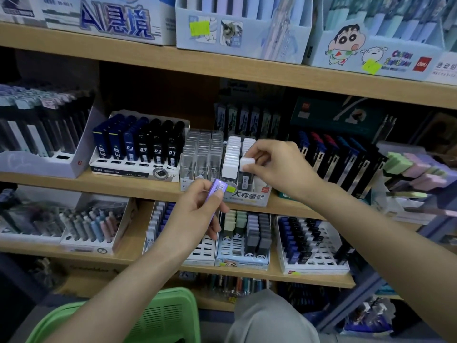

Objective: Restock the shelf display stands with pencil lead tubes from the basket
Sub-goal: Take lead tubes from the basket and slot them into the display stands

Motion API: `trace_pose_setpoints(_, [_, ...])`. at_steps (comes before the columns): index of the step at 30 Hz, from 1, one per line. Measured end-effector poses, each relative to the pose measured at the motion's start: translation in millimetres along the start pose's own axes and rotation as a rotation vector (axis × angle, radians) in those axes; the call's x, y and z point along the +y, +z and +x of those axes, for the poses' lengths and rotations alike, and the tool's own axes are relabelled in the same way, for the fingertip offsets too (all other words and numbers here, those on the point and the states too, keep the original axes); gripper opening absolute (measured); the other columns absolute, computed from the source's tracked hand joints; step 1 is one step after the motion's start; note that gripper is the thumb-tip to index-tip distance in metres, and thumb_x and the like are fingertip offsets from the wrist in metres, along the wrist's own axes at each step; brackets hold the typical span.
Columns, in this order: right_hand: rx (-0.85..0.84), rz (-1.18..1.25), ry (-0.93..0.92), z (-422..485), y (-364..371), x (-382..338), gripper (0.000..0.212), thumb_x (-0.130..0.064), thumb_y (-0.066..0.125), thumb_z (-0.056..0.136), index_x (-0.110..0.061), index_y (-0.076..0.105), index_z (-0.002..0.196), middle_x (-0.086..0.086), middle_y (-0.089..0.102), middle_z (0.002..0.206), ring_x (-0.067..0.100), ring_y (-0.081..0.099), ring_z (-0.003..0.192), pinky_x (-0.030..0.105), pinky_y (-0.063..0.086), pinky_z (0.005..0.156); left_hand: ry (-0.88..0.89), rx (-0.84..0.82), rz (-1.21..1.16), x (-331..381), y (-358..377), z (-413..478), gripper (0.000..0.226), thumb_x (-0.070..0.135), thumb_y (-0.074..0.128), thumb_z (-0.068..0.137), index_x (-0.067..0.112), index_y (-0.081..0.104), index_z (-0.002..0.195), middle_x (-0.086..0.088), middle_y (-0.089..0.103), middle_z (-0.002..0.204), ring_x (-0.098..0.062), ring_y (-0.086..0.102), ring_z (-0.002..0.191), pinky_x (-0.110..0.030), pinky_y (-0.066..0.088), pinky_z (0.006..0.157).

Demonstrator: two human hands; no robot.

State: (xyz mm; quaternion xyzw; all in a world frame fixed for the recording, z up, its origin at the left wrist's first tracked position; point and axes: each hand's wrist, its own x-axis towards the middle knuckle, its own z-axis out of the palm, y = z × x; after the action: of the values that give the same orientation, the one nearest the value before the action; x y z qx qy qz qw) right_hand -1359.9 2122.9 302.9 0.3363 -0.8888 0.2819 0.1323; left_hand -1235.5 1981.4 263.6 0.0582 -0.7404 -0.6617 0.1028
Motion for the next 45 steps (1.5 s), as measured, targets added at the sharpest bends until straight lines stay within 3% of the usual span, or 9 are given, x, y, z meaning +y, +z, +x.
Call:
trace_pose_setpoints(11, [0.041, -0.293, -0.116, -4, 0, -2, 0.022, -0.024, 0.066, 0.088, -0.013, 0.059, 0.106, 0.001, 0.050, 0.104, 0.019, 0.055, 0.079, 0.040, 0.050, 0.072, -0.057, -0.013, -0.052, -3, 2, 1, 0.008, 0.012, 0.045, 0.098, 0.013, 0.052, 0.095, 0.005, 0.064, 0.067, -0.011, 0.047, 0.043, -0.022, 0.040, 0.040])
trace_pose_setpoints(15, [0.045, -0.254, -0.121, -5, 1, -2, 0.016, -0.023, 0.063, 0.091, -0.013, 0.061, 0.103, 0.000, 0.054, 0.101, 0.017, 0.056, 0.081, 0.037, 0.050, 0.075, -0.090, -0.003, -0.076, -4, 1, 2, 0.009, 0.005, 0.042, 0.098, 0.011, 0.046, 0.092, -0.008, 0.065, 0.077, -0.012, 0.046, 0.041, -0.023, 0.038, 0.039])
trace_pose_setpoints(23, [0.010, -0.013, 0.009, 5, -4, -3, 0.005, -0.013, 0.066, 0.087, -0.010, 0.068, 0.091, -0.004, 0.058, 0.080, 0.003, 0.055, 0.070, 0.027, 0.052, 0.078, -0.084, 0.003, -0.062, -2, -2, -1, 0.007, 0.005, 0.040, 0.099, 0.007, 0.046, 0.095, -0.010, 0.063, 0.079, -0.012, 0.045, 0.040, -0.021, 0.038, 0.038])
trace_pose_setpoints(31, [0.021, -0.226, -0.073, -4, -1, -8, 0.020, -0.019, 0.062, 0.091, -0.009, 0.064, 0.108, 0.004, 0.056, 0.109, 0.016, 0.055, 0.081, 0.038, 0.051, 0.080, -0.074, -0.038, -0.026, 2, -1, -4, 0.004, 0.012, 0.048, 0.097, 0.012, 0.051, 0.098, -0.002, 0.068, 0.077, -0.014, 0.051, 0.046, -0.023, 0.043, 0.041])
trace_pose_setpoints(34, [0.091, -0.187, -0.098, -8, -2, -12, 0.020, -0.019, 0.059, 0.093, -0.010, 0.062, 0.110, 0.001, 0.056, 0.105, 0.010, 0.051, 0.078, 0.037, 0.051, 0.078, -0.030, -0.050, 0.024, 3, -2, -5, 0.006, 0.016, 0.051, 0.096, 0.016, 0.056, 0.099, -0.002, 0.069, 0.084, -0.014, 0.050, 0.048, -0.023, 0.040, 0.040])
trace_pose_setpoints(36, [0.157, -0.029, -0.089, -15, -5, -21, 0.013, -0.021, 0.055, 0.095, -0.014, 0.063, 0.103, -0.005, 0.057, 0.095, 0.009, 0.055, 0.076, 0.027, 0.049, 0.076, -0.008, -0.055, 0.080, 2, -4, -3, 0.006, 0.018, 0.054, 0.094, 0.018, 0.059, 0.099, -0.003, 0.066, 0.091, -0.012, 0.048, 0.048, -0.023, 0.039, 0.041])
trace_pose_setpoints(40, [-0.124, 0.112, -0.088, -40, -10, -38, 0.015, -0.032, 0.053, 0.094, -0.022, 0.064, 0.099, -0.015, 0.061, 0.090, 0.001, 0.058, 0.083, 0.011, 0.045, 0.073, 0.018, -0.111, 0.124, 4, -7, -3, 0.010, 0.013, 0.061, 0.090, 0.020, 0.064, 0.095, 0.003, 0.061, 0.086, -0.007, 0.051, 0.052, -0.021, 0.043, 0.047])
trace_pose_setpoints(42, [-0.239, 0.111, -0.098, -51, -6, -35, 0.017, -0.031, 0.059, 0.091, -0.023, 0.067, 0.103, -0.011, 0.066, 0.092, 0.004, 0.060, 0.085, 0.018, 0.049, 0.077, 0.023, -0.123, 0.109, 7, -7, -3, 0.012, 0.007, 0.063, 0.087, 0.014, 0.062, 0.097, 0.000, 0.063, 0.085, -0.007, 0.056, 0.055, -0.019, 0.048, 0.051])
trace_pose_setpoints(45, [-0.225, 0.173, -0.040, -61, 0, -26, 0.010, -0.023, 0.063, 0.090, -0.022, 0.067, 0.098, -0.002, 0.068, 0.085, 0.015, 0.065, 0.080, 0.037, 0.054, 0.077, 0.036, -0.050, 0.042, 10, -7, -4, 0.020, 0.002, 0.066, 0.083, 0.009, 0.053, 0.097, -0.007, 0.066, 0.087, -0.014, 0.065, 0.060, -0.021, 0.055, 0.059])
